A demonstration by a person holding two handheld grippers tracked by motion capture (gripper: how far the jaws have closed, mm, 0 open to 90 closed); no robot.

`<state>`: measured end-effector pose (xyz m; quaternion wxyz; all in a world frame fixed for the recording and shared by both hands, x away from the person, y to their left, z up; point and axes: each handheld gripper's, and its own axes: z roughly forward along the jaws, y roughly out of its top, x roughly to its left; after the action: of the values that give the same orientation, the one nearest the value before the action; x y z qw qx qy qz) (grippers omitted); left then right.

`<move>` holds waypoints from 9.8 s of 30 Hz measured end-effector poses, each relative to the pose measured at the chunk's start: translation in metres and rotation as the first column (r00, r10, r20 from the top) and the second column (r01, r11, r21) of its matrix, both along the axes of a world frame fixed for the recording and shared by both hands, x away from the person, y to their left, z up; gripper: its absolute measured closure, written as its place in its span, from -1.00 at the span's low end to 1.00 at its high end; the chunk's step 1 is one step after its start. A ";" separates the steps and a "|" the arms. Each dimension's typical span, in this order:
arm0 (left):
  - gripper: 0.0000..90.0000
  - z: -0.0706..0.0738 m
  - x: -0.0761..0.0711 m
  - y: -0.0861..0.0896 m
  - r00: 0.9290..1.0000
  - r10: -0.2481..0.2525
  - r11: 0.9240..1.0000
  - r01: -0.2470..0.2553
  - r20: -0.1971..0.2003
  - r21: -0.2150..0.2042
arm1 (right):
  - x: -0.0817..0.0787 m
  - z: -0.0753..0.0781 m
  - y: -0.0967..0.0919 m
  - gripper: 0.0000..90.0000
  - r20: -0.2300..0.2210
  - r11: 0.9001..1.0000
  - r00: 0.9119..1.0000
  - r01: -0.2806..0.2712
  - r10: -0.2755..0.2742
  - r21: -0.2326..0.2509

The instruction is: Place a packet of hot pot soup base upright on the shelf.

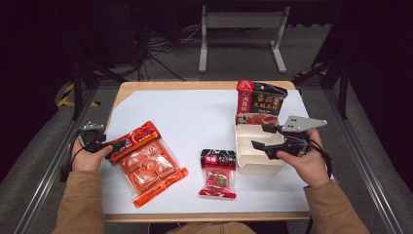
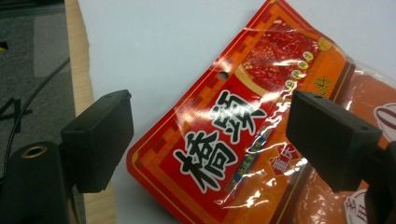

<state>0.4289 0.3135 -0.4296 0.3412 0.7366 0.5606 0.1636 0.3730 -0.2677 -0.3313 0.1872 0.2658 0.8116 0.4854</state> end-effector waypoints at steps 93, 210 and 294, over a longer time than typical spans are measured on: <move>1.00 0.029 -0.013 -0.003 0.991 -0.130 0.976 0.125 -0.015 -0.181 | -0.001 -0.003 0.009 0.40 -0.044 0.996 0.996 -0.079 0.078 -0.044; 1.00 0.185 -0.092 -0.171 0.552 -0.569 0.661 0.748 0.609 -0.060 | 0.019 0.008 0.080 -0.36 0.086 0.920 0.934 -0.358 0.348 0.158; 0.08 0.176 -0.079 -0.150 0.613 -0.481 0.705 0.695 0.626 -0.139 | 0.005 0.057 0.045 0.57 0.094 0.894 0.907 -0.421 0.411 0.155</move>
<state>0.3497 0.1639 -0.2531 0.6525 0.7240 0.1792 0.1338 0.3781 -0.2224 -0.2741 0.0792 0.0866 0.7989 0.5900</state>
